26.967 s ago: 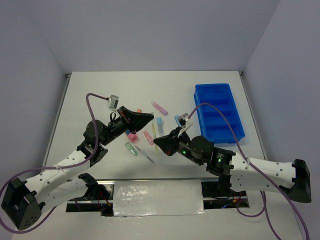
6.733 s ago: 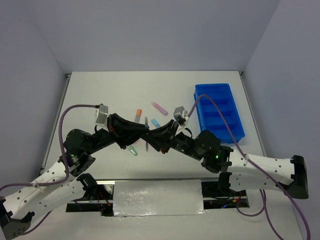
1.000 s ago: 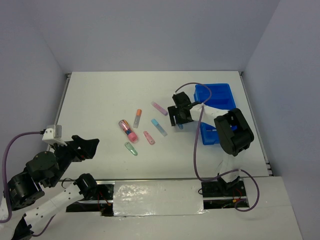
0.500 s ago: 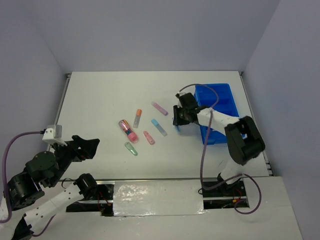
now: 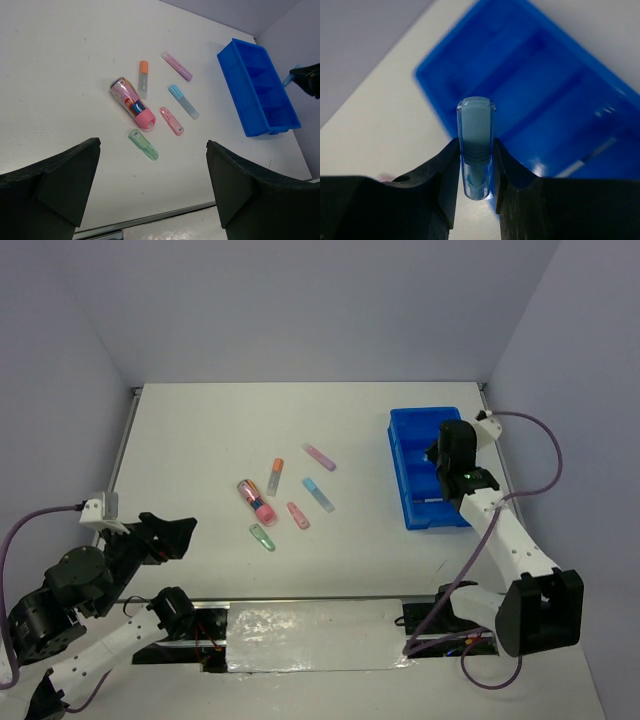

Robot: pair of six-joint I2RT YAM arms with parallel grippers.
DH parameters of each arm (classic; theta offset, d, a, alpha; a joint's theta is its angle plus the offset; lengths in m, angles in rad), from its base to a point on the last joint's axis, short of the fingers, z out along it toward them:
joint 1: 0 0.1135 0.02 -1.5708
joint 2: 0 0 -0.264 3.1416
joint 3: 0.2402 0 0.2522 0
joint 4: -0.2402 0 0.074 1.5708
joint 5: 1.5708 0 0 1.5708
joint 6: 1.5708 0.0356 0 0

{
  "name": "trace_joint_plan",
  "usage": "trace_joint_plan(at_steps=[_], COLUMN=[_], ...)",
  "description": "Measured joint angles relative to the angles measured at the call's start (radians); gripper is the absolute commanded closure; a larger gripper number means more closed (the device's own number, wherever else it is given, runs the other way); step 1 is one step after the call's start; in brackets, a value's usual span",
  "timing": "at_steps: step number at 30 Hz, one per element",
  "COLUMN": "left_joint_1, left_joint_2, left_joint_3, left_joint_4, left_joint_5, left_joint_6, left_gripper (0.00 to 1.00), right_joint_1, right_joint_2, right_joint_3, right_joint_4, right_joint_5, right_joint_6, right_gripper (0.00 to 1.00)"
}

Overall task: Sort the stationery into containers
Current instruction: Place the stationery in the storage box, then pick up the stationery from the center of the board.

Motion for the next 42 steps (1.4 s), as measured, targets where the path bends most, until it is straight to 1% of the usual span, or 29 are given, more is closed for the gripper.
trace_joint_plan(at_steps=[3, 4, 7, 10, 13, 16, 17, 19, 23, 24, 28, 31, 33, 34, 35, 37, 39, 40, 41, 42], left_joint_1=[0.0, 0.0, 0.0, 0.0, 0.0, 0.0, 0.0, 0.0, 0.0, 0.0, 0.0, 0.0, 0.0, 0.0, 0.0, 0.0, 0.0, 0.0, 0.0, 0.0], left_joint_2=[-0.008, -0.012, -0.027, -0.047, -0.054, -0.053, -0.053, -0.053, -0.053, -0.053, -0.053, -0.053, -0.053, -0.053, -0.053, -0.051, -0.049, -0.047, -0.045, -0.042], left_joint_3=[0.0, 0.0, 0.0, 0.0, 0.0, 0.0, 0.0, 0.0, 0.0, 0.0, 0.0, 0.0, 0.0, 0.0, 0.0, 0.0, 0.0, 0.0, 0.0, 0.0], left_joint_4=[0.0, 0.0, -0.001, -0.002, -0.002, -0.002, -0.002, -0.003, -0.003, -0.003, -0.003, -0.004, -0.005, -0.006, -0.007, -0.008, -0.011, -0.013, -0.015, -0.016], left_joint_5=[0.0, -0.001, -0.002, -0.006, -0.006, -0.007, -0.007, -0.007, -0.007, -0.007, -0.009, -0.012, -0.013, -0.014, -0.014, -0.017, -0.019, -0.02, -0.021, -0.021], left_joint_6=[0.0, -0.001, -0.003, -0.004, -0.004, -0.004, -0.004, -0.004, -0.004, -0.004, -0.004, -0.005, -0.005, -0.006, -0.007, -0.007, -0.008, -0.008, -0.008, -0.008], left_gripper=[0.01, 0.01, 0.01, 0.01, 0.01, 0.01, 0.01, 0.01, 0.01, 0.01, 0.01, 0.01, 0.01, 0.01, 0.01, 0.01, 0.01, 0.01, 0.01, 0.01], right_joint_1=[-0.083, -0.11, -0.155, -0.164, -0.164, -0.164, -0.164, -0.164, -0.164, -0.164, -0.164, -0.158, -0.125, -0.085, -0.03, 0.109, 0.246, 0.28, 0.341, 0.37], right_joint_2=[0.034, 0.04, 0.054, 0.087, 0.119, 0.146, 0.15, 0.152, 0.148, 0.14, 0.087, 0.021, -0.04, -0.072, -0.097, -0.104, -0.039, -0.011, 0.071, 0.124], right_joint_3=[-0.06, -0.09, -0.135, -0.135, -0.132, -0.133, -0.133, -0.137, -0.146, -0.152, -0.157, -0.158, -0.178, -0.186, -0.185, -0.145, -0.057, -0.024, 0.047, 0.089], right_joint_4=[-0.043, -0.044, -0.043, -0.032, -0.03, -0.027, -0.024, -0.013, 0.025, 0.034, 0.049, 0.081, 0.164, 0.203, 0.232, 0.232, 0.198, 0.173, 0.144, 0.122], right_joint_5=[0.061, 0.061, 0.052, 0.044, 0.032, 0.025, 0.023, 0.014, -0.018, -0.026, -0.054, -0.1, -0.182, -0.23, -0.285, -0.337, -0.378, -0.394, -0.397, -0.397], right_joint_6=[0.083, 0.101, 0.128, 0.141, 0.149, 0.155, 0.157, 0.164, 0.157, 0.154, 0.134, 0.077, -0.004, -0.053, -0.106, -0.208, -0.302, -0.342, -0.378, -0.405], right_gripper=[0.98, 0.96, 0.95, 0.9, 0.82, 0.79, 0.65, 0.46, 0.36, 0.32, 0.3, 0.3, 0.3, 0.29, 0.29, 0.3, 0.3, 0.3, 0.31, 0.31])
